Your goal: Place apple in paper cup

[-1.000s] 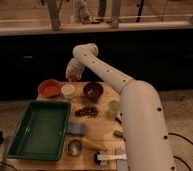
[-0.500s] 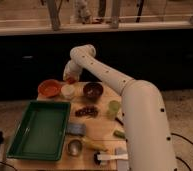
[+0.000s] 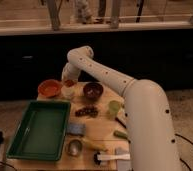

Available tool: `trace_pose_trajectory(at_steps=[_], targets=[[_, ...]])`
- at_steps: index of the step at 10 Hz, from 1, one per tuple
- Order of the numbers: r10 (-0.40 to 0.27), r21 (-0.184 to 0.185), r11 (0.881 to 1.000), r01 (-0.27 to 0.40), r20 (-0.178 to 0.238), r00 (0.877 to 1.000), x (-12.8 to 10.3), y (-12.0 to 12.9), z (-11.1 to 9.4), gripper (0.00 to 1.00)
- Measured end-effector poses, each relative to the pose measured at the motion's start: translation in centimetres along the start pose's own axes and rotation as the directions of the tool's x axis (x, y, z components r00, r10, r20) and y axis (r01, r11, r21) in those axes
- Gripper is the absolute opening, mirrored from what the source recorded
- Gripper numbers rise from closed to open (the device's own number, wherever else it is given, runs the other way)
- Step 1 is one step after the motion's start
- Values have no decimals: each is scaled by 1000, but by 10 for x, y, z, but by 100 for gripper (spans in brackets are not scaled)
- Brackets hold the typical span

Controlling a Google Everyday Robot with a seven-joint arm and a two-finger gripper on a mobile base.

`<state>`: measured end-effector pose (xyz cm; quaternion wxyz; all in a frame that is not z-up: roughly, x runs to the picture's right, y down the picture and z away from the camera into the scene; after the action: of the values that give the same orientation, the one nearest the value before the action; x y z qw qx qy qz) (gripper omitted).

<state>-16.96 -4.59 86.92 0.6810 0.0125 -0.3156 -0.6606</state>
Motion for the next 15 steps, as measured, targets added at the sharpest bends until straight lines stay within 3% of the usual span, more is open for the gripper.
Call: trace_pose_trajectory(at_steps=[8, 9, 15], targets=[[-10, -6, 1000, 10, 13, 1000, -7, -6, -3, 2], [-10, -6, 1000, 10, 15, 1000, -7, -6, -3, 7], [-10, -10, 1000, 10, 28, 1000, -8, -8, -6, 70]])
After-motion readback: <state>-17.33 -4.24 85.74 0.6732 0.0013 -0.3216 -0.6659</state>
